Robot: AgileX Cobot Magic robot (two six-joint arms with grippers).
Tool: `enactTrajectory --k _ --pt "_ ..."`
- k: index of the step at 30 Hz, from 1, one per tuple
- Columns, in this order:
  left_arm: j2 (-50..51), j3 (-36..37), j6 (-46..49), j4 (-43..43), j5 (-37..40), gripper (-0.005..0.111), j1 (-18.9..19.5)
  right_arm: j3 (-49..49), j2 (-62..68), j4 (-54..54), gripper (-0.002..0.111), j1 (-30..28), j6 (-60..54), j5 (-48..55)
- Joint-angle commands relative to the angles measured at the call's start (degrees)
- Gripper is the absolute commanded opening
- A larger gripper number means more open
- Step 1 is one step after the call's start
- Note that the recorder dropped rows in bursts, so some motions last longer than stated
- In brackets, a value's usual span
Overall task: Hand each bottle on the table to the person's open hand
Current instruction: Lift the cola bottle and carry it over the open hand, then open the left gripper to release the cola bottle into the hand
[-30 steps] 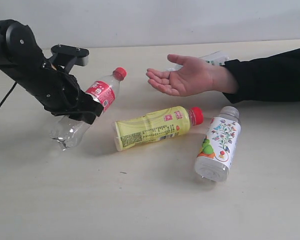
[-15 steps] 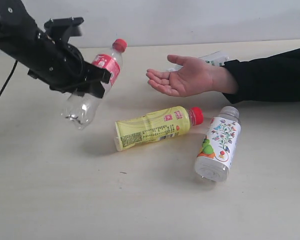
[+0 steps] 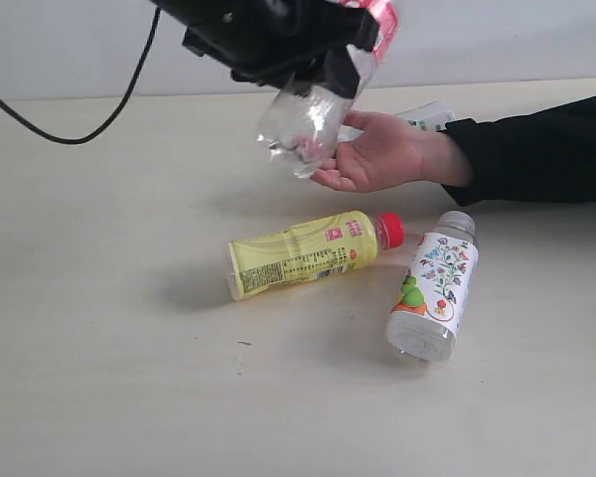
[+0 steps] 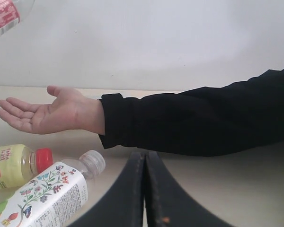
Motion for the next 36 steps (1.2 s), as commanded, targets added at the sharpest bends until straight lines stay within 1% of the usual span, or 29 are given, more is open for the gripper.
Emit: enactTrajectory --k 1,3,7,13,15,17,19,22,30,32,33,34,36 --pt "3.13 -4.48 -5.0 -6.09 -0.47 0.0 -0.46 0.28 -0.41 -0.25 0.0 -0.32 -0.02 -0.94" --pt "4.93 -5.91 -5.61 -8.11 -0.47 0.0 -0.35 0.28 -0.41 -0.25 0.0 -0.32 -0.02 -0.94" --pt "8.23 -7.43 -8.44 -8.8 -1.83 0.0 -0.35 0.28 -0.41 -0.25 0.0 -0.32 -0.02 -0.94" --pt "13.54 -7.42 -11.46 -13.21 -5.68 0.0 -0.35 0.28 -0.41 -0.25 0.0 -0.32 -0.02 -0.94" --pt "15.31 -7.42 -14.28 -13.72 -7.75 0.0 -0.23 0.28 -0.41 -0.25 0.0 -0.32 -0.02 -0.94" --pt "16.82 -7.42 -19.05 -15.23 -9.76 0.0 0.19 0.28 -0.41 -0.17 0.0 -0.32 -0.02 -0.94" --pt "18.27 -7.42 -21.34 -17.58 -11.12 0.0 0.71 0.28 -0.41 -0.17 0.0 -0.32 -0.02 -0.94" --pt "19.88 -7.42 -21.58 -20.03 -11.88 0.0 1.35 0.28 -0.41 -0.17 0.0 -0.32 -0.02 -0.94" --pt "22.21 -7.42 -21.48 -20.15 -12.43 0.0 3.35 0.28 -0.41 -0.17 0.0 -0.32 -0.02 -0.94" --pt "22.59 -7.42 -21.37 -20.25 -12.19 0.004 3.71 0.28 -0.41 -0.3 0.0 -0.32 -0.02 -0.94" --pt "22.7 -7.42 -21.37 -20.25 -12.11 0.009 3.7 0.28 -0.41 -0.3 0.0 -0.32 -0.02 -0.94" --pt "22.7 -7.42 -21.37 -20.15 -12.11 0.017 3.7 0.28 -0.41 -0.3 0.0 -0.32 -0.02 -0.94" --pt "22.7 -7.42 -21.22 -20.15 -12.55 0.035 3.7 0.28 -0.41 -0.3 0.0 -0.32 -0.02 -0.94"
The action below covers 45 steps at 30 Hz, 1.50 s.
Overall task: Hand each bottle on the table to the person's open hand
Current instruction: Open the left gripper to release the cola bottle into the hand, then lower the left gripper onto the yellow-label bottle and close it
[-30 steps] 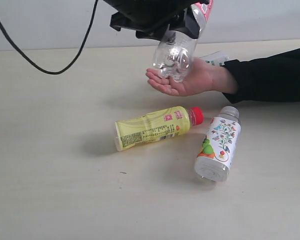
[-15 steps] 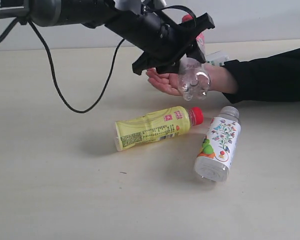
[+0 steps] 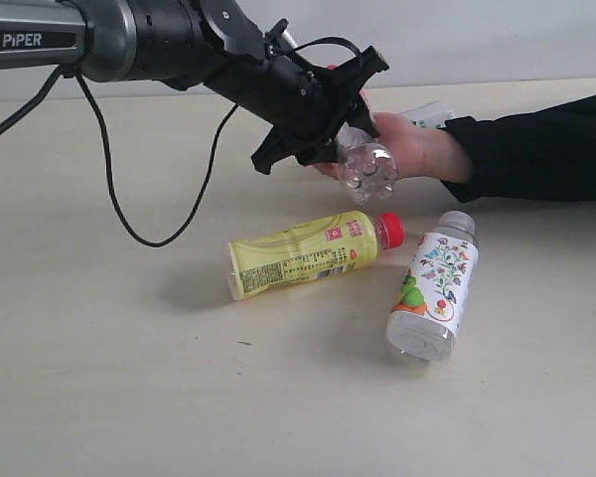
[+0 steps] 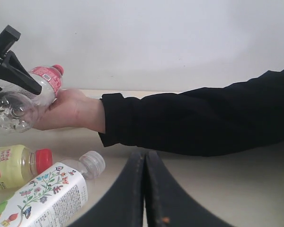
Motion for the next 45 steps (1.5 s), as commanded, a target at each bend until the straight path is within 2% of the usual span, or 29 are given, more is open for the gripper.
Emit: enactTrajectory --k 1,5,6,8,14,20,27,31,38,45 --pt "0.23 -0.45 0.51 -0.1 -1.35 0.046 0.29 0.28 -0.41 -0.3 0.0 -0.32 -0.02 -0.8" --pt "0.23 -0.45 3.11 -0.34 -2.74 0.089 0.29 0.28 -0.41 -0.3 0.0 -0.32 -0.02 -0.8" --pt "0.23 -0.45 3.88 -0.34 -2.88 0.096 0.29 0.28 -0.41 -0.3 0.0 -0.32 -0.02 -0.8" --pt "0.12 -0.45 4.46 -0.57 -2.98 0.102 0.29 0.28 -0.41 -0.3 0.0 -0.32 -0.02 -0.8" --pt "-2.18 -0.45 7.57 -0.26 -3.01 0.103 0.41 0.28 -0.41 -0.14 0.0 -0.32 -0.02 -0.8" --pt "-6.18 -0.45 12.46 0.16 -0.43 0.103 2.93 0.28 -0.41 -0.14 0.0 -0.32 -0.02 -0.8" --pt "-10.61 -0.45 31.64 0.83 10.23 0.103 7.68 0.28 -0.41 -0.26 0.0 -0.32 -0.02 -0.8" --pt "-12.61 -0.45 41.75 6.6 17.9 0.103 9.19 0.28 -0.41 -0.26 0.0 -0.32 -0.02 -0.8" --pt "-13.78 -0.45 45.38 26.66 31.67 0.103 7.51 0.28 -0.41 -0.26 0.0 -0.32 -0.02 -0.8" --pt "-13.78 -0.45 52.8 28.2 38.27 0.103 4.03 0.28 -0.41 -0.13 0.0 -0.32 -0.02 -0.8"
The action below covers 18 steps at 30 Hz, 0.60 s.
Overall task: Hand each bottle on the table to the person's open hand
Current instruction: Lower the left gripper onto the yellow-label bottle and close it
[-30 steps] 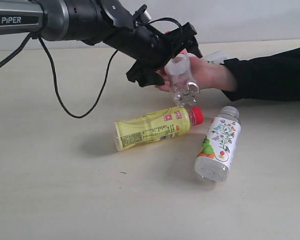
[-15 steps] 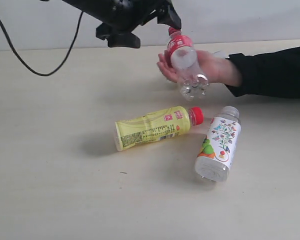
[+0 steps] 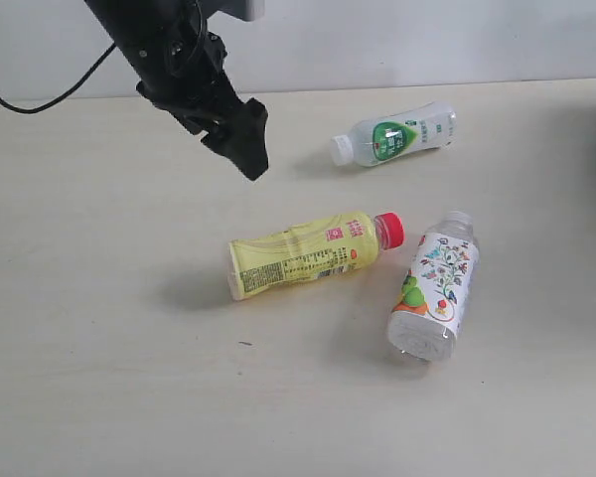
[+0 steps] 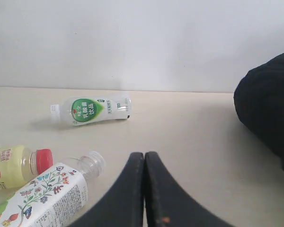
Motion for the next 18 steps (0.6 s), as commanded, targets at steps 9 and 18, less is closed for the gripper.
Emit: enactTrajectory --k 9,18 --pt "-0.5 -0.11 11.58 1.91 4.41 0.103 -9.92 0.28 -0.41 -0.13 0.0 -0.32 -0.02 -0.8" --pt "0.36 -0.11 11.38 7.33 2.33 0.103 -13.35 0.28 -0.41 -0.24 0.0 -0.32 -0.02 -0.8"
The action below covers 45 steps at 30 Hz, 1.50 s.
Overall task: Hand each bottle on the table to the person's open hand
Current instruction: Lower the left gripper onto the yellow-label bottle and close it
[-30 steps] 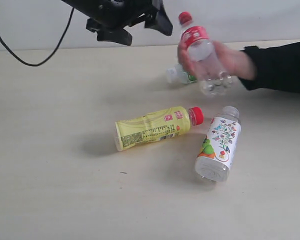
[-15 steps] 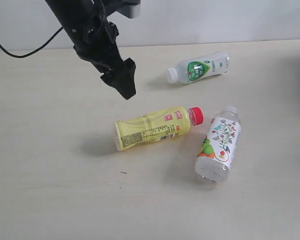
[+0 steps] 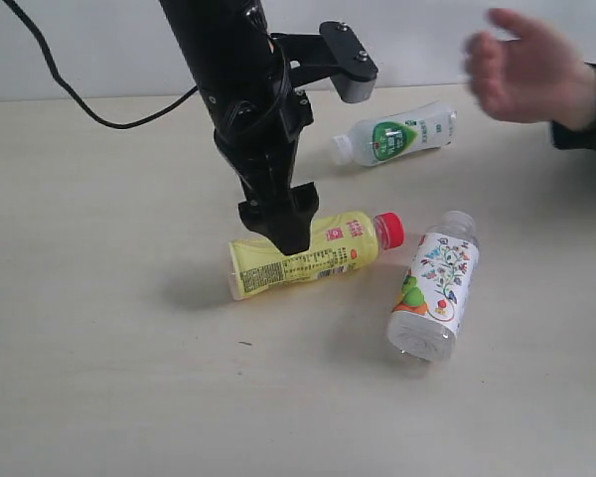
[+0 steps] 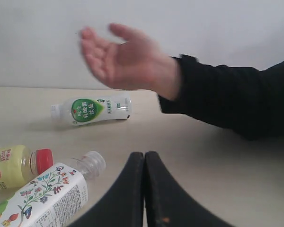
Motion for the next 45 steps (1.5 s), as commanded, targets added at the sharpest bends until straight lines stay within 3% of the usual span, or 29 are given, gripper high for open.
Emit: enactTrajectory --k 1,18,41,43,45 --pt "0.77 -0.11 0.03 1.26 -1.87 0.103 -0.47 0.28 -0.41 -0.24 0.0 -0.32 -0.02 -0.8" --pt "11.18 -0.11 -0.15 2.24 -7.34 0.103 -0.47 0.28 -0.41 -0.13 0.0 -0.32 -0.02 -0.8" --pt "16.2 -0.11 0.0 4.18 -10.11 0.102 -0.47 0.28 -0.41 -0.26 0.0 -0.32 -0.02 -0.8" --pt "16.2 -0.11 -0.23 4.18 -10.01 0.098 -0.47 0.28 -0.41 -0.26 0.0 -0.32 -0.02 -0.8" --pt "16.2 -0.11 -0.23 4.18 -10.01 0.085 -0.47 0.28 -0.41 -0.26 0.0 -0.32 -0.02 -0.8"
